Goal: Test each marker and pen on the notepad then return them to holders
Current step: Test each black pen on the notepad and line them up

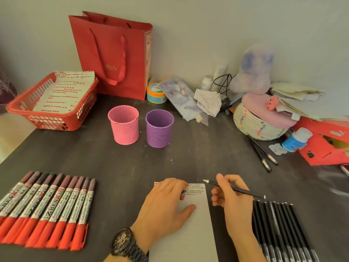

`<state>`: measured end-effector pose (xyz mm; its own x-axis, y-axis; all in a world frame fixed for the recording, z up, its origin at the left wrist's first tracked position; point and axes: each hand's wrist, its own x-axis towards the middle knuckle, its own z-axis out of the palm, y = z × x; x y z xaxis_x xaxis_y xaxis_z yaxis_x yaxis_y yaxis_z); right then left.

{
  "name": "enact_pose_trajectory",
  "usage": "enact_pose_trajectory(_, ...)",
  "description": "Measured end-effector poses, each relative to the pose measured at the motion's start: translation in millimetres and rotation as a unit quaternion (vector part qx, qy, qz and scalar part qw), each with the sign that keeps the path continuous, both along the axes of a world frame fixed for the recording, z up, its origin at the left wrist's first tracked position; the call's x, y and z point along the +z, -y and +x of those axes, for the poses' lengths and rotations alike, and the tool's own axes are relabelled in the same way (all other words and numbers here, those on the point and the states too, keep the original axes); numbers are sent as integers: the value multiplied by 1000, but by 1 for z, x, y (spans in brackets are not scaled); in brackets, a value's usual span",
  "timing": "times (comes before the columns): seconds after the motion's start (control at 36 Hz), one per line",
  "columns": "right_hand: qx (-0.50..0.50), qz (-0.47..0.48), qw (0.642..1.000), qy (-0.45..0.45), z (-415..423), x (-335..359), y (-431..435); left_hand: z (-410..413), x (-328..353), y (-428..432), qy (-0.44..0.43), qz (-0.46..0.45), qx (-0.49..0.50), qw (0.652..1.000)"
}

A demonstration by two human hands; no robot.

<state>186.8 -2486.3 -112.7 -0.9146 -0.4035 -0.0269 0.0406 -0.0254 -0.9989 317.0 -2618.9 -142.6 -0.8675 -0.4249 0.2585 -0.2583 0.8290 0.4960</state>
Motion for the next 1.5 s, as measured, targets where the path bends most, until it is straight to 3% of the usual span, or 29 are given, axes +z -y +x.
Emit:
enact_pose_trajectory(0.33,-25,132,981,-140,-2,-16,7,1,4,0,15,17,-7,1000)
enact_pose_trajectory(1.5,-11,175,969,-173,-7,-27,11,0,5,1,15,3,7,1000)
